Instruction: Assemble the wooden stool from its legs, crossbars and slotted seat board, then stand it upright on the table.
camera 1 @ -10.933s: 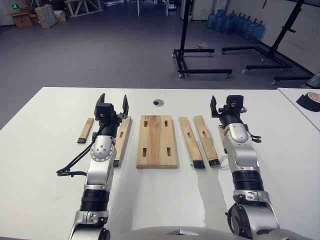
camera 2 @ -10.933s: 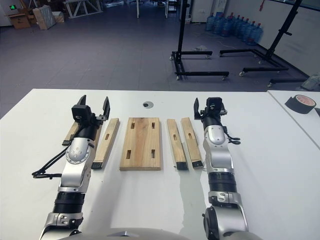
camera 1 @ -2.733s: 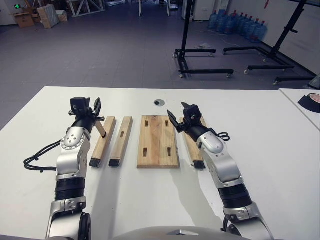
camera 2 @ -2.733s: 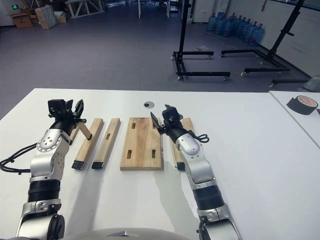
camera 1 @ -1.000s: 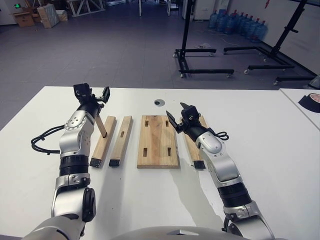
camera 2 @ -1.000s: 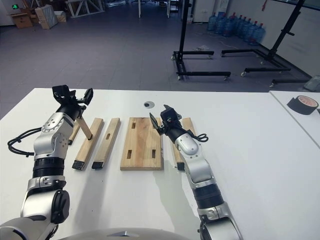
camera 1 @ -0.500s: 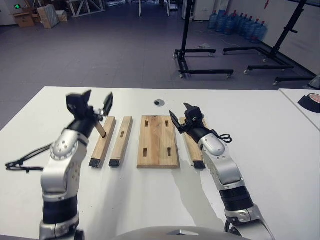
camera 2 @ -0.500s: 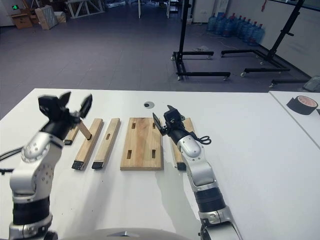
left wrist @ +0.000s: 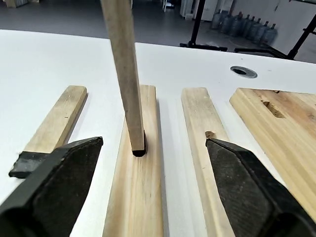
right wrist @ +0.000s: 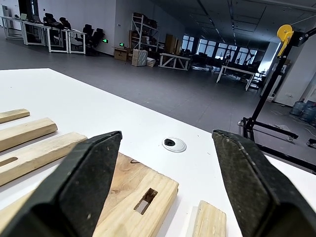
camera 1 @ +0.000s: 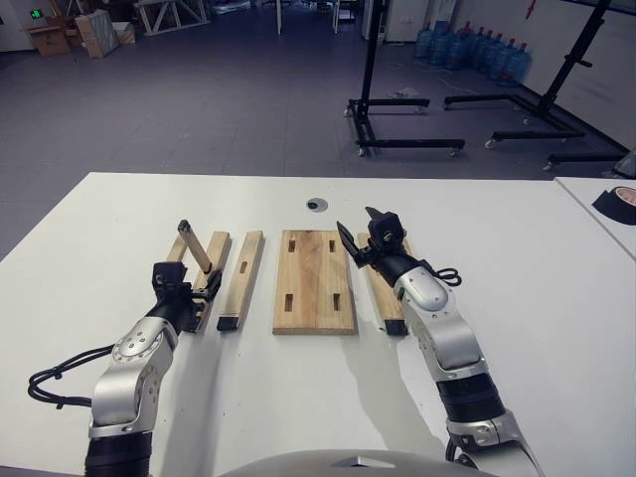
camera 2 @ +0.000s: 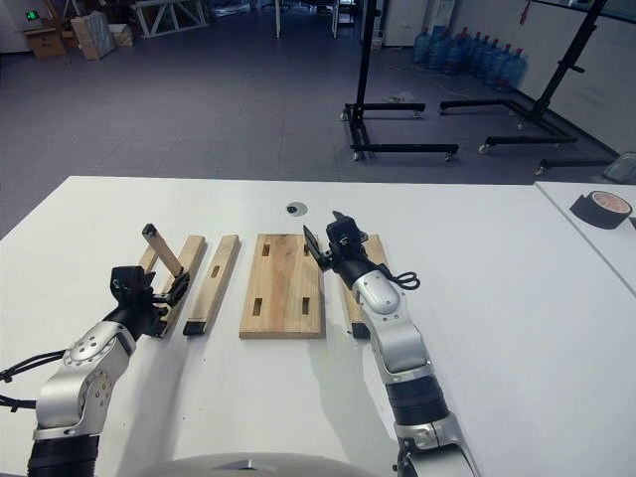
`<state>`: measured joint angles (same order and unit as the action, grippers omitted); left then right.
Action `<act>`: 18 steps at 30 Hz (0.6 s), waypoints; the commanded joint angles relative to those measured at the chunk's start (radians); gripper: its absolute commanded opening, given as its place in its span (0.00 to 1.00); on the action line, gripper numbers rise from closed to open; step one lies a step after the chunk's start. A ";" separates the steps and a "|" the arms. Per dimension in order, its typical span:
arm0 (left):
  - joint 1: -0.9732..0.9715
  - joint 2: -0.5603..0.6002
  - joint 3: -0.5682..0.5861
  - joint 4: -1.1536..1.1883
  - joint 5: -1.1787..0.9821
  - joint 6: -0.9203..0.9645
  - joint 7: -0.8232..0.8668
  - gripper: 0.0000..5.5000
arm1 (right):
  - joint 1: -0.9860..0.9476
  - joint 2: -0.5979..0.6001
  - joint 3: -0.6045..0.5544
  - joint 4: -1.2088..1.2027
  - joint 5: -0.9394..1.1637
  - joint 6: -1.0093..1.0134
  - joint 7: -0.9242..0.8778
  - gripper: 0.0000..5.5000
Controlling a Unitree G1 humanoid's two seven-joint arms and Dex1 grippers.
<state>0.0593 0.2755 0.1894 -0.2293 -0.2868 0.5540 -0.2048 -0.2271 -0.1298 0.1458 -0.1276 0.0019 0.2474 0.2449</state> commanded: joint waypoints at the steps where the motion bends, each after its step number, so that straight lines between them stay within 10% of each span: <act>1: -0.020 0.039 -0.050 0.050 0.049 0.122 0.016 0.70 | -0.013 0.023 -0.040 -0.021 0.055 0.064 -0.002 0.61; 8: -0.035 0.031 -0.039 0.089 0.073 0.238 0.055 0.70 | -0.018 0.021 -0.047 -0.045 0.066 0.089 0.002 0.61; 18: -0.023 -0.012 -0.025 0.108 0.079 0.209 0.080 0.44 | -0.026 0.016 -0.042 -0.039 0.061 0.087 0.007 0.61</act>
<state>0.0064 0.2806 0.1710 -0.1632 -0.2202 0.7463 -0.1367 -0.2310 -0.1087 0.1056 -0.1614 0.0602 0.3244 0.2473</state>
